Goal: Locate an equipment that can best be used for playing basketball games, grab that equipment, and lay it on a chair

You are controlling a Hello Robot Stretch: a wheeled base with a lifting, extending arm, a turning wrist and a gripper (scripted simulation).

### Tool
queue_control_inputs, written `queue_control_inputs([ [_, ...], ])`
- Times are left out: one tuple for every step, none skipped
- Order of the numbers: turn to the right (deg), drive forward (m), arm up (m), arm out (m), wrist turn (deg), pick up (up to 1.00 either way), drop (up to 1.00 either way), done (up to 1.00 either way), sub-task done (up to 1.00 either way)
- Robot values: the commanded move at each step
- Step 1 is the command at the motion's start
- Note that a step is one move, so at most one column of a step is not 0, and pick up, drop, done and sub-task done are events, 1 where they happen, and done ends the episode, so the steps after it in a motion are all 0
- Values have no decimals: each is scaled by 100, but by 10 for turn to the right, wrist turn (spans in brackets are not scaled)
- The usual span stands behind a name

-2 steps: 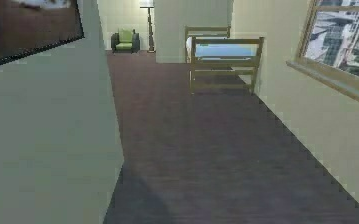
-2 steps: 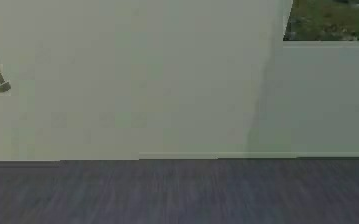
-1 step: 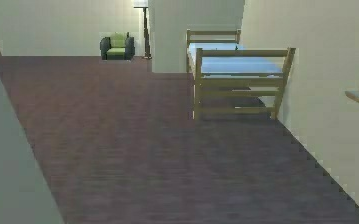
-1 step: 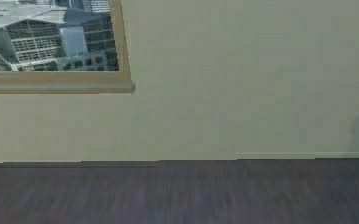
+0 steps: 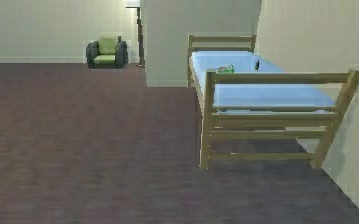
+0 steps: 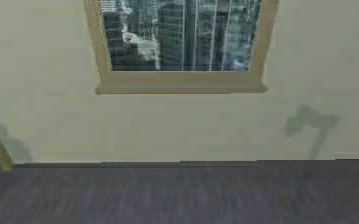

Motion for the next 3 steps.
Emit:
queue_control_inputs([
  [-450, 0, 0, 0, 0, 0, 0, 0, 0],
  [-30, 0, 0, 0, 0, 0, 0, 0, 0],
  [0, 45, 0, 0, 0, 0, 0, 0, 0],
])
